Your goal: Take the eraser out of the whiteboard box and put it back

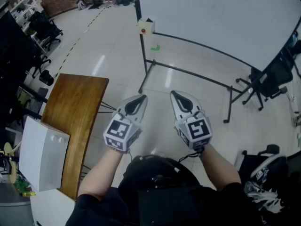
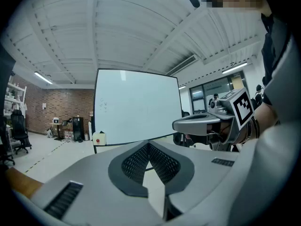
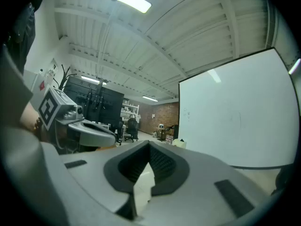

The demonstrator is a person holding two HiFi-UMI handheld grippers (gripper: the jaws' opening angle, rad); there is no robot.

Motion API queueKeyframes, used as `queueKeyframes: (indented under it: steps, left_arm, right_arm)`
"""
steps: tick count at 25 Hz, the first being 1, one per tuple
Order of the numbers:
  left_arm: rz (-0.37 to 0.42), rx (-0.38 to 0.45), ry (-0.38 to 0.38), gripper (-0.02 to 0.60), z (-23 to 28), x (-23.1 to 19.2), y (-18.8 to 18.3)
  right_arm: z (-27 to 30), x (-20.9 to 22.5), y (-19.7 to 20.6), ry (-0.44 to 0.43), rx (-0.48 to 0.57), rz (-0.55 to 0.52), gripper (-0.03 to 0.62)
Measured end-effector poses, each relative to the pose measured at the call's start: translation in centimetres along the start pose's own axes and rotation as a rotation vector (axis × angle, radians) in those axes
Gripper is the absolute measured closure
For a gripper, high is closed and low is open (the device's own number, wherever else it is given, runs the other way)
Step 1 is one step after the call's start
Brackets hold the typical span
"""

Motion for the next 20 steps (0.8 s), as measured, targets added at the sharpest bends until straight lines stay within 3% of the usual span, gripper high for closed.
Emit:
queueKeyframes:
  steps: [10,20]
  left_arm:
    - [0.01,0.012,-0.028,0.581,7.7,-6.7,-0.5]
    - [0.009,0.035,-0.036,0.567,15.6,-19.0,-1.6]
  right_arm:
    - [6.9,5.4,1.2,0.036,-0.024,-0.006,0.568]
    - [19.2,9.7,1.4,0.082,-0.07,-0.022,0.568]
Point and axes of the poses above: the fingertips, and each gripper's own axes: z forward along the fingers, x to its right, y out of its underside, the point moved 5 cm from there along -z, backward along the fingers, and after that the axes turned 6 degrees about y, right-handed, at the moved point
